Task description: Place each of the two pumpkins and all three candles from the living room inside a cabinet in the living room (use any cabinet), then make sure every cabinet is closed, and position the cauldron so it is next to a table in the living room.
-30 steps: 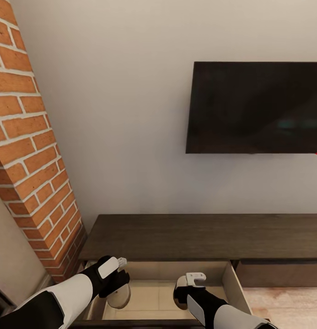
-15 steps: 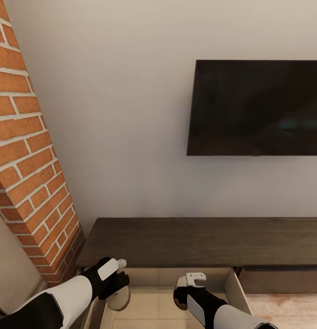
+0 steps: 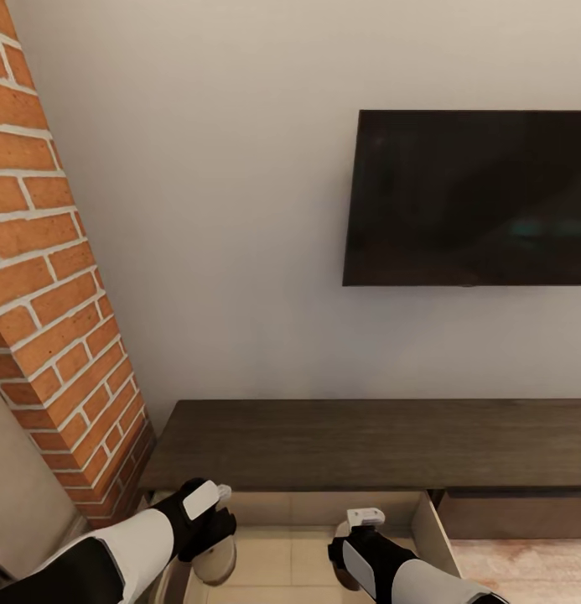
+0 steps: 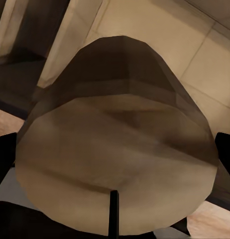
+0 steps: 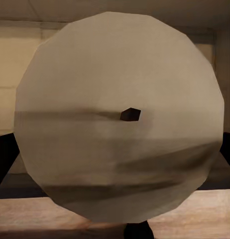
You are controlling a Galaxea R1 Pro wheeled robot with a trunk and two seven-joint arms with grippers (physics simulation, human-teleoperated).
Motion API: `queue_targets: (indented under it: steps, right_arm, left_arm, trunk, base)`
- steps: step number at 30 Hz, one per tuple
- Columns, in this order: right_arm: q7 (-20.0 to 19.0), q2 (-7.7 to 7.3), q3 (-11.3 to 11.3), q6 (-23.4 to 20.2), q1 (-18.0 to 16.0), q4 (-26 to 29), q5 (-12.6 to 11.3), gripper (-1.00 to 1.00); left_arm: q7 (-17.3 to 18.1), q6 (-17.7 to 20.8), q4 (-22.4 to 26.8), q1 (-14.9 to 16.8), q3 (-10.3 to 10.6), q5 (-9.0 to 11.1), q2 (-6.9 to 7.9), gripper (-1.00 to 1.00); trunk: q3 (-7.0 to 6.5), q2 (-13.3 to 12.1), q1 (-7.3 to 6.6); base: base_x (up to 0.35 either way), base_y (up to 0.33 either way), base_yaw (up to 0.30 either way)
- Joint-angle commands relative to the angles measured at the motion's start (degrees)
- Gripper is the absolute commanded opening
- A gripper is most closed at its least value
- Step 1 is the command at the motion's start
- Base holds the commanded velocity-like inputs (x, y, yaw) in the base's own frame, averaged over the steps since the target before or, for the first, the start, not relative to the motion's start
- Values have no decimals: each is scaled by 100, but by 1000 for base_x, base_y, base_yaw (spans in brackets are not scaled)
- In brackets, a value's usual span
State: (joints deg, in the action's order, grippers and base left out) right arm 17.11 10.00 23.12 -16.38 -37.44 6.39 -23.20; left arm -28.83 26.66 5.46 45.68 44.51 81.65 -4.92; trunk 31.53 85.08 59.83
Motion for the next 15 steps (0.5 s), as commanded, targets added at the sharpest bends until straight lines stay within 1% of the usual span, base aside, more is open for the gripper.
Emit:
queue_targets:
  steps: [1,3,7,8,11,13,15]
  right_arm:
    - [6,0,-1,3,0,1,-9,-100]
    - [-38,0,-1,11,5,9,-9,-100]
    - [-204,0,-1,20,13,38,-9,-100]
    - [-307,0,-4,22,21,38,-9,-100]
    - [-863,0,-8,33,34,35,-11,-100]
    - [-1163,0,-7,49,37,26,-14,-100]
    - [-1253,0,-8,53,36,21,-16,-100]
  left_arm:
    - [1,-4,-11,-1,4,-6,-18,-100]
    - [5,-9,-22,-8,5,-6,-63,-100]
    - [19,-17,-27,-73,5,-8,-84,-100]
    - [28,-19,-27,-87,5,-8,-85,-100]
    - [47,-24,-27,-107,6,-7,-84,-100]
    - [51,-42,-27,-110,6,-2,-76,-100]
    - [56,-78,-27,-111,6,-1,-71,-100]
  trunk:
    - [0,0,0]
    - [0,0,0]
    - [0,0,0]
    - [0,0,0]
    - [0,0,0]
    - [0,0,0]
    - [0,0,0]
  base:
    - [0,0,0]
    - [0,0,0]
    - [0,0,0]
    - [0,0,0]
    - [0,0,0]
    - [0,0,0]
    - [0,0,0]
